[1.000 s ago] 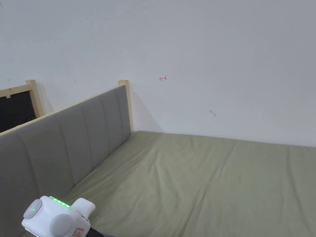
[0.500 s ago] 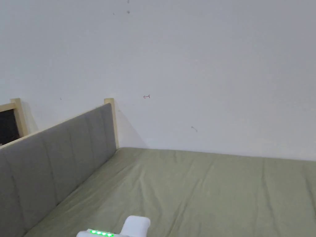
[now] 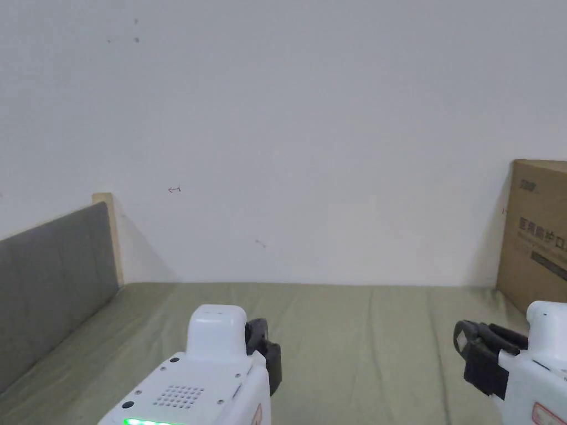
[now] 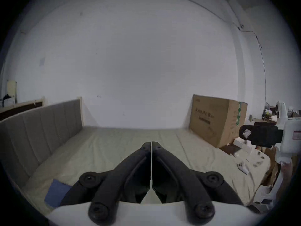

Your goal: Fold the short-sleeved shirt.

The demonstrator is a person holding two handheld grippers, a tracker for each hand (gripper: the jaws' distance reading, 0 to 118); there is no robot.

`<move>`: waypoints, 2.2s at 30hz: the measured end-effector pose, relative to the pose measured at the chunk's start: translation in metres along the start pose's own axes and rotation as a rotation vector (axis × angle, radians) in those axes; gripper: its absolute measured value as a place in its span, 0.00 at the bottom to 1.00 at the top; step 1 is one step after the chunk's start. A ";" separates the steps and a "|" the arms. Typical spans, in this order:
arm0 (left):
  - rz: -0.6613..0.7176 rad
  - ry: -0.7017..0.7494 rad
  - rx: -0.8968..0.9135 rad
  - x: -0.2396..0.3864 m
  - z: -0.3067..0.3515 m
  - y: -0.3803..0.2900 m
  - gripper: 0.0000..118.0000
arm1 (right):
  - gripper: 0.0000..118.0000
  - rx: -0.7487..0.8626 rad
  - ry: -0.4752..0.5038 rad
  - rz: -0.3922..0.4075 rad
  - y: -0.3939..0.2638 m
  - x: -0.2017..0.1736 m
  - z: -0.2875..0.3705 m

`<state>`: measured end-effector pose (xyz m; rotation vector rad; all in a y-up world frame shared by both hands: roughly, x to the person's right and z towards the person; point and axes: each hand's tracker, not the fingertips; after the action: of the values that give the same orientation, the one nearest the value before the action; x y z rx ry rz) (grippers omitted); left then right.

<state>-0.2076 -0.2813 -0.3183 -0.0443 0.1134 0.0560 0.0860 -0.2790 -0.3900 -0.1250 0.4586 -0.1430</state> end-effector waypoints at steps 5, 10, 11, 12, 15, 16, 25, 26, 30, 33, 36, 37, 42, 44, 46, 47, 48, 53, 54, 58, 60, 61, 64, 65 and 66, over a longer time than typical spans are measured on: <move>-0.052 0.052 0.074 0.013 0.009 0.001 0.05 | 0.00 0.106 -0.058 0.064 -0.002 -0.008 0.007; -0.033 0.063 0.106 0.012 0.016 0.003 0.86 | 0.65 0.095 -0.072 0.077 -0.008 -0.014 0.005; -0.025 0.063 0.108 0.012 0.017 0.003 0.95 | 0.75 0.092 -0.070 0.080 -0.010 -0.014 0.005; -0.022 0.066 0.111 0.012 0.018 0.002 0.96 | 0.80 0.092 -0.074 0.088 -0.012 -0.014 0.005; -0.030 0.074 0.121 0.012 0.021 0.002 0.96 | 0.99 0.091 -0.089 0.114 -0.014 -0.019 0.005; -0.039 0.087 0.117 0.013 0.022 0.002 0.96 | 1.00 0.088 -0.096 0.123 -0.014 -0.019 0.004; -0.086 0.166 0.098 0.014 0.022 -0.003 0.96 | 1.00 0.125 -0.122 0.183 -0.012 -0.032 0.010; -0.087 0.166 0.096 0.014 0.021 -0.003 0.96 | 1.00 0.125 -0.120 0.184 -0.012 -0.032 0.010; -0.082 0.147 0.087 0.013 0.021 -0.003 0.96 | 1.00 0.116 -0.118 0.182 -0.014 -0.031 0.009; -0.095 0.137 0.088 0.015 0.020 -0.003 0.96 | 1.00 0.105 -0.119 0.181 -0.015 -0.029 0.007; -0.096 0.118 0.085 0.017 0.019 -0.002 0.96 | 1.00 0.095 -0.122 0.168 -0.016 -0.027 0.005; -0.093 0.109 0.086 0.017 0.019 -0.002 0.96 | 1.00 0.092 -0.123 0.162 -0.016 -0.026 0.004; -0.077 0.075 0.081 0.019 0.018 0.000 0.96 | 1.00 0.081 -0.131 0.165 -0.016 -0.023 0.001; -0.070 0.063 0.081 0.019 0.018 0.000 0.96 | 1.00 0.079 -0.131 0.166 -0.017 -0.024 0.001; -0.068 0.058 0.078 0.019 0.018 0.001 0.96 | 1.00 0.077 -0.132 0.164 -0.017 -0.023 0.000; -0.065 0.051 0.080 0.019 0.018 0.001 0.96 | 1.00 0.076 -0.131 0.164 -0.017 -0.024 0.000; -0.067 0.053 0.081 0.020 0.018 0.001 0.96 | 1.00 0.075 -0.129 0.164 -0.017 -0.024 0.000; -0.086 0.075 0.077 0.024 0.017 0.003 0.96 | 1.00 0.073 -0.125 0.179 -0.016 -0.026 -0.001; -0.086 0.070 0.075 0.024 0.017 0.003 0.96 | 1.00 0.073 -0.123 0.178 -0.015 -0.027 -0.001; -0.095 0.089 0.066 0.027 0.014 0.005 0.96 | 1.00 0.077 -0.122 0.179 -0.012 -0.029 -0.001; -0.105 0.102 0.066 0.028 0.013 0.004 0.96 | 1.00 0.079 -0.118 0.182 -0.011 -0.030 -0.001; -0.105 0.103 0.065 0.027 0.013 0.004 0.96 | 1.00 0.079 -0.117 0.183 -0.010 -0.030 -0.001; -0.070 0.082 0.055 0.023 0.012 0.003 0.96 | 1.00 0.076 -0.113 0.184 -0.010 -0.031 -0.001; -0.059 0.082 0.052 0.022 0.012 0.003 0.96 | 1.00 0.076 -0.111 0.185 -0.010 -0.031 -0.002; -0.055 0.085 0.051 0.021 0.012 0.003 0.96 | 1.00 0.076 -0.111 0.185 -0.010 -0.031 -0.001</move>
<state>-0.1857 -0.2768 -0.3094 0.0010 0.1985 -0.0037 0.0565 -0.2835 -0.3762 -0.0151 0.3510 0.0280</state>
